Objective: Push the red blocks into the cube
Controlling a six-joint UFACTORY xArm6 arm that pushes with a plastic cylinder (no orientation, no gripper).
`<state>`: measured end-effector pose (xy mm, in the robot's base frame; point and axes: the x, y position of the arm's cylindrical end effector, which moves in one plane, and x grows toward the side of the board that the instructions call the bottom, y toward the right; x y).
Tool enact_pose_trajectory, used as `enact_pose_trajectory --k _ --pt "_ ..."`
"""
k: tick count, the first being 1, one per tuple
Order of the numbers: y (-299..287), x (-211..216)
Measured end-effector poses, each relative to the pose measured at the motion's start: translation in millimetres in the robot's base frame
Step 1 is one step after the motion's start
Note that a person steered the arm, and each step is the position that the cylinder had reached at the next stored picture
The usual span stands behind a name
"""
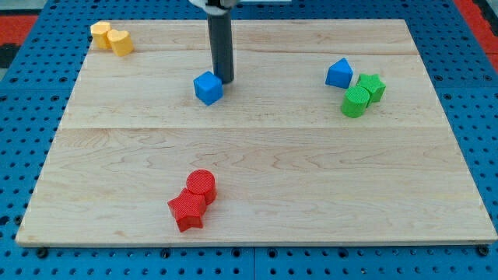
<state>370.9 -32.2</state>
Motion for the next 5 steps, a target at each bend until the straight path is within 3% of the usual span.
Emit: enact_pose_trajectory --k 2,3,4,5 --pt "19.1 237.4" --pt "-22.2 247.5" --pt "-59.5 222.7" --pt "-27.0 170.9"
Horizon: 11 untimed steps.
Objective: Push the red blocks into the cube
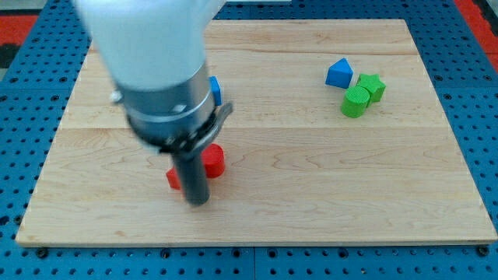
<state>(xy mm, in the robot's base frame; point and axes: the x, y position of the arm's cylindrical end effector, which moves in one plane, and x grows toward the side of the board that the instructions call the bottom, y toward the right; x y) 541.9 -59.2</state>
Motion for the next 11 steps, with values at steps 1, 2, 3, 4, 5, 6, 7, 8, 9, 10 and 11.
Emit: enact_pose_trajectory --k 1,2,3,4,5,6,7,8,9,10,11 --pt "22.6 -75.7" --pt "16.4 -117.4" --pt "74.3 -72.1" --pt "9.5 3.8" --pt "-92.7 -13.2" --pt "-41.0 -45.7" --pt "-10.0 -69.9" --pt "-19.9 -88.8" --pt "-52.6 -124.4" --pt "-150.2 -147.2" --pt "-242.0 -208.9"
